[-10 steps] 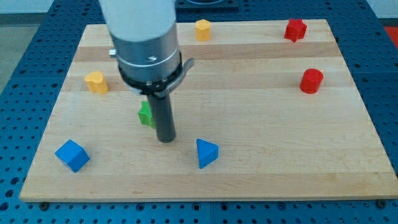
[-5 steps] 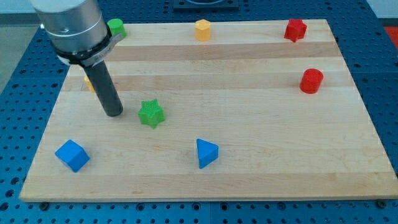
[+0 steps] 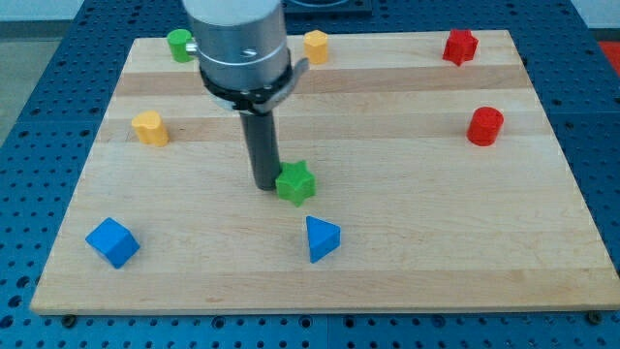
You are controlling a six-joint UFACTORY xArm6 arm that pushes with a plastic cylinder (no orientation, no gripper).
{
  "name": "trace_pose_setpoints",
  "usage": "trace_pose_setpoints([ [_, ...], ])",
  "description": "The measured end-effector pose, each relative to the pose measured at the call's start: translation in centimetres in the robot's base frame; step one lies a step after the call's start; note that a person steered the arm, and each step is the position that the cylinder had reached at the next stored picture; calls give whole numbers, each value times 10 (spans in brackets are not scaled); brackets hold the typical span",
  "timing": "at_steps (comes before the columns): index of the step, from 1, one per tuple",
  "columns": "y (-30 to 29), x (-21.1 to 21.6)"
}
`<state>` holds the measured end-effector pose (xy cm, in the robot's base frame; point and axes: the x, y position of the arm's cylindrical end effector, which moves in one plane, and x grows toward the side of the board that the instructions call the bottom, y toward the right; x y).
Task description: Slide the green star to the bottom right
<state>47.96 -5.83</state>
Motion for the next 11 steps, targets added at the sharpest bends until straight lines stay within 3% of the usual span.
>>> trace_pose_setpoints([
  [6, 166, 12],
  [11, 217, 51],
])
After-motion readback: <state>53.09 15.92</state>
